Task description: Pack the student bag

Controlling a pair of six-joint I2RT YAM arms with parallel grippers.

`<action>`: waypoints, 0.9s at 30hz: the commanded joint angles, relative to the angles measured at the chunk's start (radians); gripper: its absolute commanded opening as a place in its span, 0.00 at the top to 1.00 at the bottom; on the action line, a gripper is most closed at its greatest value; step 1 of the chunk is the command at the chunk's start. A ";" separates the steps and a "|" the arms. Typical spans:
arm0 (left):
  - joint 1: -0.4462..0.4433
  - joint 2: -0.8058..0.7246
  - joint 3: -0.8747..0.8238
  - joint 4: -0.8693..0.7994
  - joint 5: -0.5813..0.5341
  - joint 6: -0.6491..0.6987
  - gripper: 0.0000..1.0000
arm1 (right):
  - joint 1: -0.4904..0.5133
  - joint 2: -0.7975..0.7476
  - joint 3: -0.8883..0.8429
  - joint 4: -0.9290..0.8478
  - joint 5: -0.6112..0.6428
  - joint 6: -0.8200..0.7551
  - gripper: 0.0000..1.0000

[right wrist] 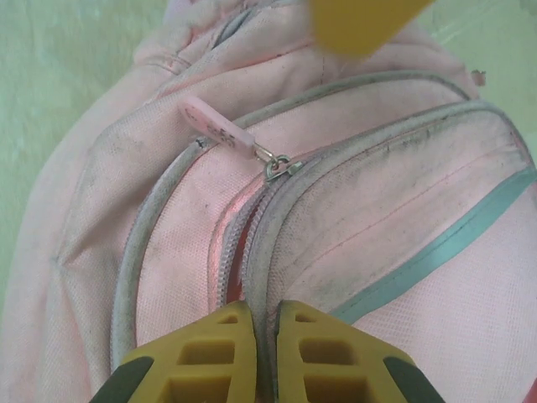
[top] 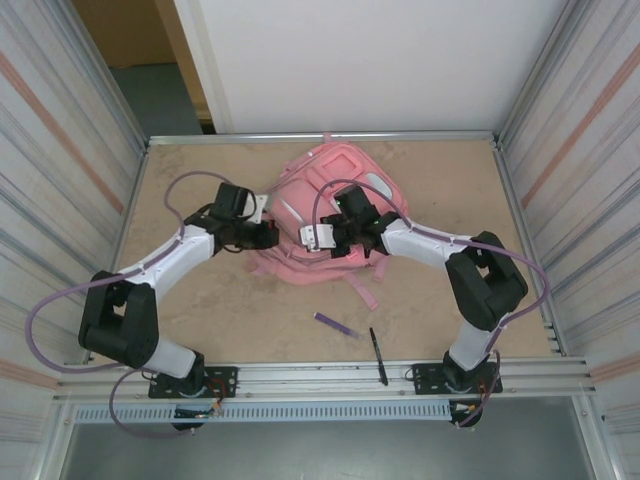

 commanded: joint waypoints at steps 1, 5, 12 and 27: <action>0.040 0.000 -0.006 0.027 -0.017 0.030 1.00 | -0.038 -0.021 -0.015 -0.066 0.118 -0.140 0.97; 0.011 0.019 -0.006 0.095 0.128 0.043 1.00 | -0.077 -0.035 -0.012 -0.076 0.076 -0.120 0.95; -0.115 -0.011 -0.001 0.153 0.153 0.056 0.51 | -0.086 -0.076 -0.018 -0.070 -0.039 -0.046 0.96; -0.218 0.246 0.149 0.072 0.007 0.069 0.52 | -0.086 -0.082 0.002 -0.108 -0.088 -0.010 1.00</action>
